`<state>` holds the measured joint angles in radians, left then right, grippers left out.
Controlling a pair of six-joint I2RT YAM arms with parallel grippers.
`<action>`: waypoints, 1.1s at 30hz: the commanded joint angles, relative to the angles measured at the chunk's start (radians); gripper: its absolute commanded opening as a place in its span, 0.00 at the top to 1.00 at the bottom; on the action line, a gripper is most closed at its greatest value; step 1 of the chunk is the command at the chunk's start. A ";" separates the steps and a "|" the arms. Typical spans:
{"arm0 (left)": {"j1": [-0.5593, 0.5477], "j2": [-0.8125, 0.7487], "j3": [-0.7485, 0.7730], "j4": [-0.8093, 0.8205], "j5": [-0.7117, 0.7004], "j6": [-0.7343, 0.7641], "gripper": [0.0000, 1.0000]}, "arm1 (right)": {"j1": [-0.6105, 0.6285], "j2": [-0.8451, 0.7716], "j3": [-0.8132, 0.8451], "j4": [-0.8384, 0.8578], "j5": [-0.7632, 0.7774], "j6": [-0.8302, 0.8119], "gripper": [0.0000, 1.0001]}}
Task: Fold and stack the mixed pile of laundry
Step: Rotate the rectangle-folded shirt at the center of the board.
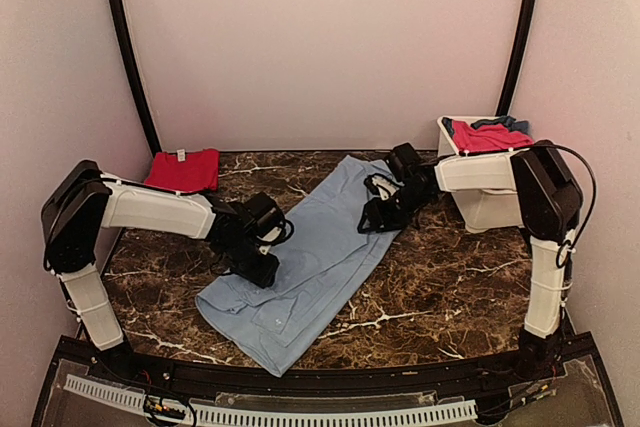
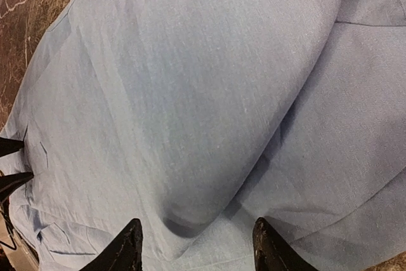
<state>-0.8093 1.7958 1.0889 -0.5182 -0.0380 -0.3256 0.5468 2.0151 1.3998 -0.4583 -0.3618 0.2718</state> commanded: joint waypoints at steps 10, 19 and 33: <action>-0.253 0.048 -0.005 0.063 0.206 -0.149 0.54 | 0.027 0.236 0.221 0.022 -0.018 -0.026 0.45; -0.239 0.065 -0.014 0.118 0.199 -0.198 0.54 | 0.045 0.390 0.454 -0.037 -0.032 -0.060 0.46; -0.059 0.051 -0.023 0.139 0.206 -0.130 0.54 | -0.034 0.403 0.524 -0.067 0.025 -0.048 0.43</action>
<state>-0.8783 1.8305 1.0950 -0.3225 0.1894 -0.4896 0.5251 2.3810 1.8919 -0.4770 -0.3805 0.2222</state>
